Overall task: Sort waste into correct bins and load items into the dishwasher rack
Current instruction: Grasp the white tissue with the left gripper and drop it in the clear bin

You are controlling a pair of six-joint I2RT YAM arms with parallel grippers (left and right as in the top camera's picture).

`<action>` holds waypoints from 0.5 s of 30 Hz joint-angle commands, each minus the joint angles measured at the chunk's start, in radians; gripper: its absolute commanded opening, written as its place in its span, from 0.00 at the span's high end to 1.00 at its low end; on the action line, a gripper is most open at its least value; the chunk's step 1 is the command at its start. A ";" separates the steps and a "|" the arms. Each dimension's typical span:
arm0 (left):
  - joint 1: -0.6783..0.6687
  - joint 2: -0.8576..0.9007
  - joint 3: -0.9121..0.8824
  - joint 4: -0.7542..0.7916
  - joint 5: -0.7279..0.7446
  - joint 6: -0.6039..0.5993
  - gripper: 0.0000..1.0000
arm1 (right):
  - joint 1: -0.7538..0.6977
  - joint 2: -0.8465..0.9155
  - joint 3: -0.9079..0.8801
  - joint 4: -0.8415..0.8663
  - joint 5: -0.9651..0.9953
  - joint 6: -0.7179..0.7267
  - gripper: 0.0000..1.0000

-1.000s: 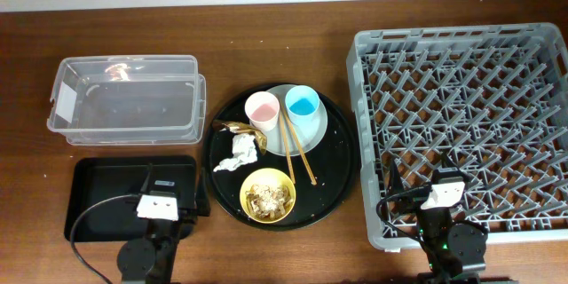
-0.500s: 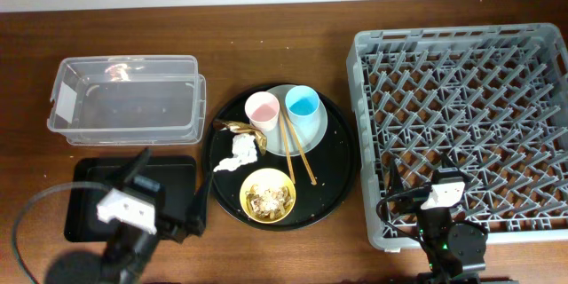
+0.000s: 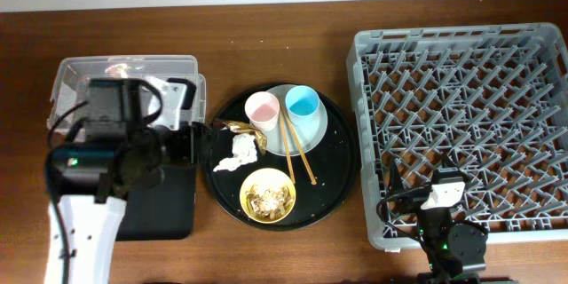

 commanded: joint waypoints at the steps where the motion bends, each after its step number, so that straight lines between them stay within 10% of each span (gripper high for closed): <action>1: -0.106 0.035 -0.051 0.010 -0.282 -0.162 0.48 | -0.003 -0.008 -0.006 -0.003 -0.002 -0.002 0.02; 15: -0.256 0.389 -0.279 0.378 -0.375 -0.269 0.33 | -0.003 -0.008 -0.006 -0.003 -0.002 -0.002 0.02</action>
